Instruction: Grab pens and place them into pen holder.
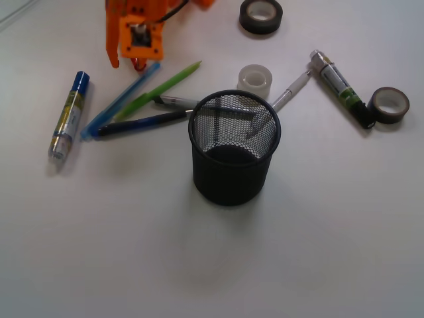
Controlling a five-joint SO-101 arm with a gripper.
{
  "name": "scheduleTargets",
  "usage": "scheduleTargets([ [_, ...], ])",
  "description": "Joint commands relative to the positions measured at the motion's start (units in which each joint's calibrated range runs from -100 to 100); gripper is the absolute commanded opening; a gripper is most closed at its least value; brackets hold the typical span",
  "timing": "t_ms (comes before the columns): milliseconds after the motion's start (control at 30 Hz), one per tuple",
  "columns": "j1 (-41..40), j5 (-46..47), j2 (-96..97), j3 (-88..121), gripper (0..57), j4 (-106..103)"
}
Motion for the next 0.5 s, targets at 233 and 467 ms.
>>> scheduleTargets([
  [233, -2.8, -9.7, 12.7, -6.9, 13.7, -0.7],
  [467, -2.5, -10.5, 17.7, -7.9, 13.1, -4.3],
])
